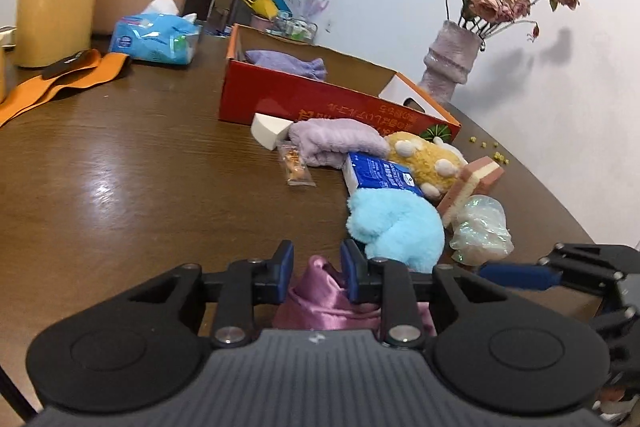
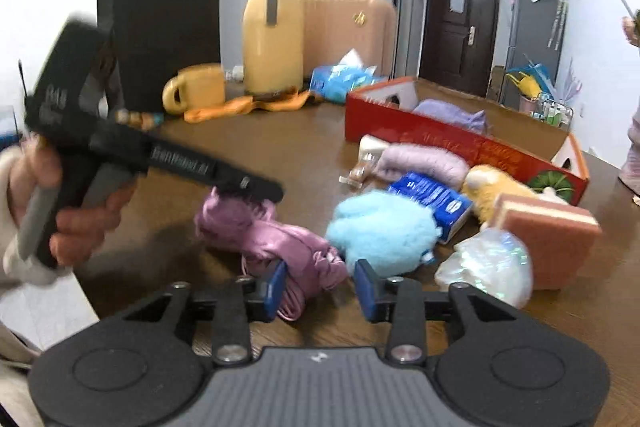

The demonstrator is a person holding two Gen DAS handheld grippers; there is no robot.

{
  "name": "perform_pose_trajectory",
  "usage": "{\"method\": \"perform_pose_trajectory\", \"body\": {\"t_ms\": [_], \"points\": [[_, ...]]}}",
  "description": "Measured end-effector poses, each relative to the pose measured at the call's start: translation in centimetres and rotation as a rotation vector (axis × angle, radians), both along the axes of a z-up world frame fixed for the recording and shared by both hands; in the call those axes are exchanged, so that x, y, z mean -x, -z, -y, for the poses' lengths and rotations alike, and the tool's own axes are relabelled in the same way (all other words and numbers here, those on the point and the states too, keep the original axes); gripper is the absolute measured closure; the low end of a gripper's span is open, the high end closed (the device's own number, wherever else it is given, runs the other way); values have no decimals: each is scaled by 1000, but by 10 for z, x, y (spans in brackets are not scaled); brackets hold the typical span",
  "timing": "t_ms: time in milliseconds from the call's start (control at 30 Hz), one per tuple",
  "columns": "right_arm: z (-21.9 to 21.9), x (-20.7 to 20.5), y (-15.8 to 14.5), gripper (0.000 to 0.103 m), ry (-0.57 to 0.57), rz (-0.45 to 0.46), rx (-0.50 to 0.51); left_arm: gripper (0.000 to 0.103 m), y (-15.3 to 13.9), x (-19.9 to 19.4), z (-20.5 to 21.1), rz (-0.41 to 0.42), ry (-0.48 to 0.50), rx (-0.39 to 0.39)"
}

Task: Organize soft objects
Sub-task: 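Close the left gripper on the pink satin scrunchies while the right gripper grasps them too, then carry the pink scrunchies into the red box beside the bag and open both grippers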

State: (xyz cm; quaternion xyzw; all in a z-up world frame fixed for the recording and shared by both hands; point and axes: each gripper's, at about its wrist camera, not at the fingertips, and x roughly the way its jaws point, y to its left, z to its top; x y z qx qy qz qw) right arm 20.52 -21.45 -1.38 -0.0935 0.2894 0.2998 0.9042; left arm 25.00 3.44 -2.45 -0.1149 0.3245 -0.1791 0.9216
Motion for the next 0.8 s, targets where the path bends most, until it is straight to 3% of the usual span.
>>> {"method": "perform_pose_trajectory", "body": {"t_ms": [200,367,500,567,633,667,700,800], "points": [[18,8,-11,59,60,-49,-199,74,-5,22,-6,27,13,-7],[0,-4,15,60,174,-134,-268,66,-8,42,-12,54,10,-7],[-4,-5,30,66,227,-157,-301,45,-19,64,-19,98,40,21],[-6,-1,34,66,235,-148,-283,40,-20,72,-16,94,68,23],[-9,4,38,66,234,-141,-263,40,-12,73,-11,69,55,-6],[-11,6,40,66,229,-142,-255,49,-8,71,-10,52,35,-15],[-11,8,42,66,231,-142,-255,65,-3,68,-10,29,20,-14],[-9,14,42,66,234,-148,-255,74,4,66,-14,-1,33,24]]}}
